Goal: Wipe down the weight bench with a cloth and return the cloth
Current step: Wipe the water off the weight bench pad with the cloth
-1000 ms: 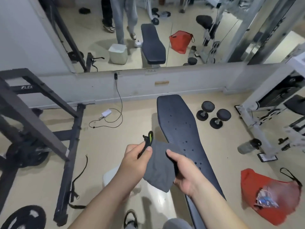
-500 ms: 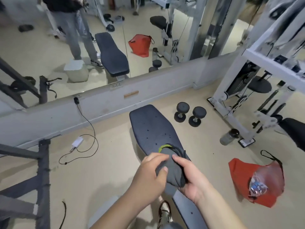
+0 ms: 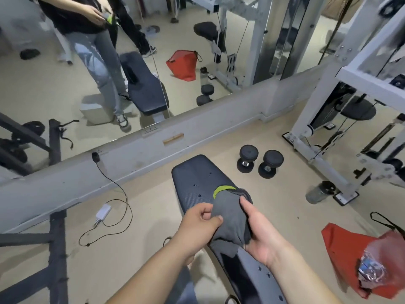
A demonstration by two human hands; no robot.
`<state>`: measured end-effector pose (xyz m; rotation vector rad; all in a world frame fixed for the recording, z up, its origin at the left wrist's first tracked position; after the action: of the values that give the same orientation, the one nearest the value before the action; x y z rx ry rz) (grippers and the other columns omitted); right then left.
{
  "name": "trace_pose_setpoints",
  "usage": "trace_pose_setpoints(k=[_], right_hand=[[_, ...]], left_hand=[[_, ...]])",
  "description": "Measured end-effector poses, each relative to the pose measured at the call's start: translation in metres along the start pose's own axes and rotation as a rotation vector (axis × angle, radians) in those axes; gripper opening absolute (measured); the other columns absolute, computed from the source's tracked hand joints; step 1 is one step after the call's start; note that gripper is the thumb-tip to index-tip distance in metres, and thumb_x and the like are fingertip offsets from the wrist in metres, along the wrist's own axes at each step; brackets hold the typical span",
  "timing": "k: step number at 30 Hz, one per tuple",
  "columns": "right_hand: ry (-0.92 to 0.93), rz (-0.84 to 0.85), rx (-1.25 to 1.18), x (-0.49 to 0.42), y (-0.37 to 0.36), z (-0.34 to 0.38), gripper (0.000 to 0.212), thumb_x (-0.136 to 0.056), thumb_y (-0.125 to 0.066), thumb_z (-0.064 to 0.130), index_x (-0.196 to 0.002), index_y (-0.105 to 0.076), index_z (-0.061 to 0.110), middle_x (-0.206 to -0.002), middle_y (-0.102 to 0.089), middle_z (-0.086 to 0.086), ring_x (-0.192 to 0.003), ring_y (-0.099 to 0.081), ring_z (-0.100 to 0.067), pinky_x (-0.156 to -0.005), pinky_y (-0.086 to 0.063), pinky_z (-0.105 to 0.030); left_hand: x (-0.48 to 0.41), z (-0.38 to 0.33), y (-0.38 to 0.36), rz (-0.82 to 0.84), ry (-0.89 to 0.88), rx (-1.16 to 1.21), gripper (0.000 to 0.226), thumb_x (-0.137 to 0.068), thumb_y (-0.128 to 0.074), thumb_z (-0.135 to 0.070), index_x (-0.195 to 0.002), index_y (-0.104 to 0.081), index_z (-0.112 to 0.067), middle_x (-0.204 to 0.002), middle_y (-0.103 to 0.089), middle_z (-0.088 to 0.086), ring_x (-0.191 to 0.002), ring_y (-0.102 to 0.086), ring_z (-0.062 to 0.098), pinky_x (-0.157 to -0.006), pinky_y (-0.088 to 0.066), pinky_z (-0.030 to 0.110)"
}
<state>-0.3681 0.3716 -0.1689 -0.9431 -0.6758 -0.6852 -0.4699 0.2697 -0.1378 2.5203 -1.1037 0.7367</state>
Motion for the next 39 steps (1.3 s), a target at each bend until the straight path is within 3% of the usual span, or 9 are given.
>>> trace_pose_setpoints(k=[9,11,14,17,22,25,28,33,39], right_hand=[[-0.022,-0.214,0.122,-0.137,-0.067,0.029,0.044,-0.093,-0.073,0.034,-0.125,-0.069,0.005,-0.110,-0.078,-0.019,-0.092,-0.078,-0.034,-0.060,-0.063,-0.038],[-0.008,-0.275,0.113,-0.174,-0.089,0.036,0.043,-0.090,-0.077,0.033,-0.124,-0.069,0.008,-0.106,-0.079,-0.017,-0.086,-0.079,-0.031,-0.059,-0.063,-0.037],[0.045,-0.410,0.096,-0.239,-0.100,0.048,0.060,-0.075,-0.089,0.036,-0.124,-0.065,0.011,-0.102,-0.080,-0.016,-0.081,-0.079,-0.032,-0.063,-0.065,-0.044],[0.158,-0.576,0.086,-0.299,-0.076,0.065,0.090,-0.054,-0.095,0.042,-0.130,-0.060,0.010,-0.110,-0.078,-0.014,-0.094,-0.078,-0.034,-0.088,-0.061,-0.058],[0.306,-0.859,0.366,-0.364,-0.028,0.091,0.027,-0.085,-0.078,0.019,-0.095,-0.053,0.015,-0.095,-0.066,-0.006,-0.080,-0.063,-0.018,-0.082,-0.053,-0.035],[0.371,-0.935,0.635,-0.424,0.008,0.100,0.037,-0.083,-0.074,0.024,-0.107,-0.048,0.014,-0.101,-0.062,-0.006,-0.096,-0.060,-0.028,-0.088,-0.048,-0.036],[0.474,-0.989,0.953,-0.486,0.036,0.108,0.044,-0.077,-0.073,0.028,-0.108,-0.045,0.014,-0.109,-0.056,-0.008,-0.105,-0.057,-0.035,-0.089,-0.051,-0.042],[0.604,-1.021,1.478,-0.574,0.061,0.100,0.044,-0.074,-0.072,0.028,-0.110,-0.053,0.011,-0.117,-0.053,-0.015,-0.111,-0.049,-0.039,-0.093,-0.043,-0.046],[0.840,-0.887,1.392,-0.609,0.090,0.092,0.030,-0.069,-0.074,0.047,-0.079,-0.060,0.022,-0.083,-0.063,-0.003,-0.089,-0.059,-0.033,-0.068,-0.042,-0.036]], left_hand=[[-0.157,-0.029,0.096,0.122,0.019,-0.175,0.015,-0.099,-0.055,-0.001,-0.098,-0.070,-0.003,-0.079,-0.078,0.001,-0.070,-0.071,0.018,-0.060,-0.053,0.022],[-0.200,-0.036,0.120,0.130,-0.008,-0.311,0.016,-0.098,-0.055,-0.002,-0.084,-0.062,0.001,-0.064,-0.060,-0.003,-0.061,-0.054,0.017,-0.052,-0.043,0.014],[-0.267,-0.040,0.148,0.097,-0.041,-0.480,0.019,-0.097,-0.058,-0.015,-0.080,-0.055,-0.023,-0.071,-0.056,-0.013,-0.067,-0.054,0.009,-0.060,-0.041,0.008],[-0.327,-0.023,0.157,0.224,-0.085,-0.625,0.016,-0.083,-0.049,-0.026,-0.081,-0.058,-0.012,-0.074,-0.064,0.001,-0.077,-0.062,0.023,-0.080,-0.051,0.035],[-0.405,0.037,0.174,0.235,-0.056,-0.651,0.012,-0.093,-0.056,-0.020,-0.096,-0.068,-0.018,-0.095,-0.071,-0.007,-0.094,-0.066,0.019,-0.092,-0.050,0.031],[-0.467,0.090,0.172,0.256,-0.100,-0.790,0.011,-0.095,-0.054,-0.020,-0.087,-0.061,-0.020,-0.088,-0.060,-0.007,-0.085,-0.057,0.020,-0.076,-0.045,0.027],[-0.524,0.142,0.171,0.214,-0.088,-0.927,0.029,-0.097,-0.055,-0.028,-0.123,-0.062,-0.020,-0.126,-0.061,-0.002,-0.115,-0.061,0.023,-0.100,-0.046,0.030],[-0.592,0.194,0.158,0.090,-0.246,-1.139,0.019,-0.089,-0.053,-0.021,-0.104,-0.062,-0.014,-0.111,-0.053,0.005,-0.109,-0.057,0.029,-0.092,-0.046,0.035],[-0.621,0.221,0.145,-0.234,-0.536,-1.227,0.017,-0.093,-0.046,-0.025,-0.093,-0.062,-0.020,-0.099,-0.058,0.004,-0.101,-0.055,0.029,-0.079,-0.044,0.038]])
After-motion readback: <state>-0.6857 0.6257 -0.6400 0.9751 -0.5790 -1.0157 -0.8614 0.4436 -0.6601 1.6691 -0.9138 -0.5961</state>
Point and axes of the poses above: each hand's wrist, its own x-axis away from the middle knuckle, its own y-axis out of the back of the hand, z = x × y, the point moved 6 cm from there along -x, towards the middle knuckle
